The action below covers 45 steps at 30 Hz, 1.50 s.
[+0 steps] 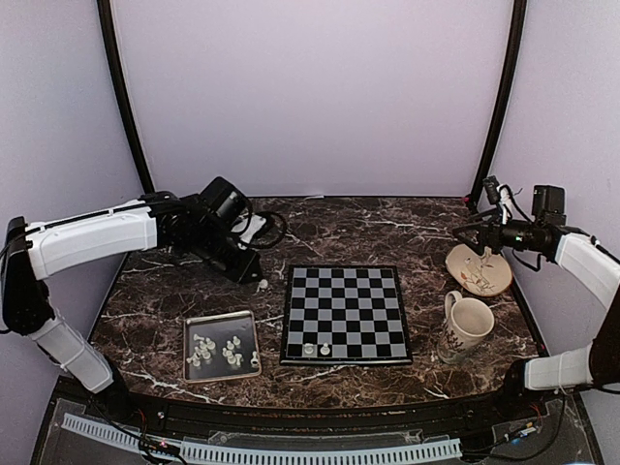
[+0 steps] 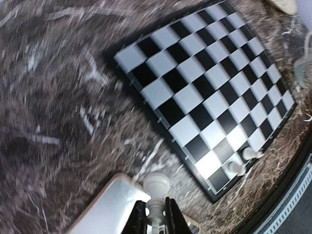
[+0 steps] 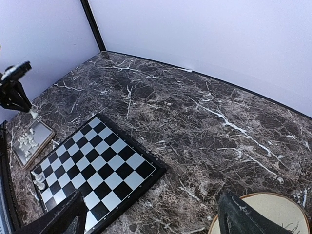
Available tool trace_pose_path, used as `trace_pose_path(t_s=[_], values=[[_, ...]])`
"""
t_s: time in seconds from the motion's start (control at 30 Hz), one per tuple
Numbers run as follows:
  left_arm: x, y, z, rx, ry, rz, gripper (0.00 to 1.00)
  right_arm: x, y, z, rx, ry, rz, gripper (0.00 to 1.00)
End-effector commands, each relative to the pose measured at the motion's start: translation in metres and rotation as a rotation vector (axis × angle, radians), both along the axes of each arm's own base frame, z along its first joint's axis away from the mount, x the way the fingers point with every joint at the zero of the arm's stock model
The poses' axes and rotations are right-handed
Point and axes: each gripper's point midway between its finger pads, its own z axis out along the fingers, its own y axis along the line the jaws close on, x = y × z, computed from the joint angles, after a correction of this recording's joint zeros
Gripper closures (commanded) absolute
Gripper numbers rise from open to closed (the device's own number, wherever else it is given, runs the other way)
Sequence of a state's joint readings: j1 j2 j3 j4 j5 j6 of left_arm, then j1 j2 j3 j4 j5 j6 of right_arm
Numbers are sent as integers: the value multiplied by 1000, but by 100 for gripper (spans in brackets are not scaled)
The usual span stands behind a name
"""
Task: Set up the chess pieces on the board
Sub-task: Place the queen at d1.
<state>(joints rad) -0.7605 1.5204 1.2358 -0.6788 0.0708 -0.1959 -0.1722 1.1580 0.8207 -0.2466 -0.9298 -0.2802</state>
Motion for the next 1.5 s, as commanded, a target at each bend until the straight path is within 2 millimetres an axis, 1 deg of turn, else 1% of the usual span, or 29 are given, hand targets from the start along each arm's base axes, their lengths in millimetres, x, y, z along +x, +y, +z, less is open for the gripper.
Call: trace_pose_path(t_s=[0.0, 0.03, 0.07, 0.1, 0.2, 0.3, 0.4, 0.5, 0.67, 0.8, 0.93, 1.1, 1.2, 1.37, 1.47], values=[[4, -63, 36, -4, -171, -267, 100, 8, -5, -7, -44, -6, -13, 8], [1, -73, 37, 21, -185, -309, 100, 8, -4, -9, -41, 1, -11, 9], [-2, -83, 32, 51, -179, -351, 100, 7, -3, -8, -35, 2, -3, 9], [-5, -91, 30, 67, -167, -384, 100, 4, 0, -8, -25, 0, 19, 9], [-10, -109, 34, 77, -154, -418, 100, -4, 6, -5, -13, -18, 69, 9], [-22, -134, 36, 55, -196, -511, 100, -2, 3, -6, -31, -21, 46, 9], [-31, -152, 36, 42, -218, -561, 100, -1, 1, -7, -41, -20, 31, 9], [-43, -166, 29, 43, -204, -620, 99, 1, -1, -10, -53, -16, 18, 9], [-58, -173, -3, 168, -170, -708, 99, 4, -3, -15, -62, 6, 12, 10], [-67, -171, -23, 263, -148, -746, 100, 3, -3, -17, -68, 6, 12, 10], [-74, -168, -32, 282, -105, -755, 100, 3, -4, -18, -74, 7, 12, 10], [-90, -174, -37, 234, -45, -794, 100, 5, -4, -21, -79, 17, 17, 10], [-97, -176, -44, 227, -10, -818, 100, 4, -4, -21, -78, 19, 20, 11], [-102, -176, -56, 244, 27, -830, 100, 3, -4, -22, -86, 15, 17, 11], [-99, -175, -65, 270, 35, -822, 100, 3, -5, -21, -89, 12, 16, 10]])
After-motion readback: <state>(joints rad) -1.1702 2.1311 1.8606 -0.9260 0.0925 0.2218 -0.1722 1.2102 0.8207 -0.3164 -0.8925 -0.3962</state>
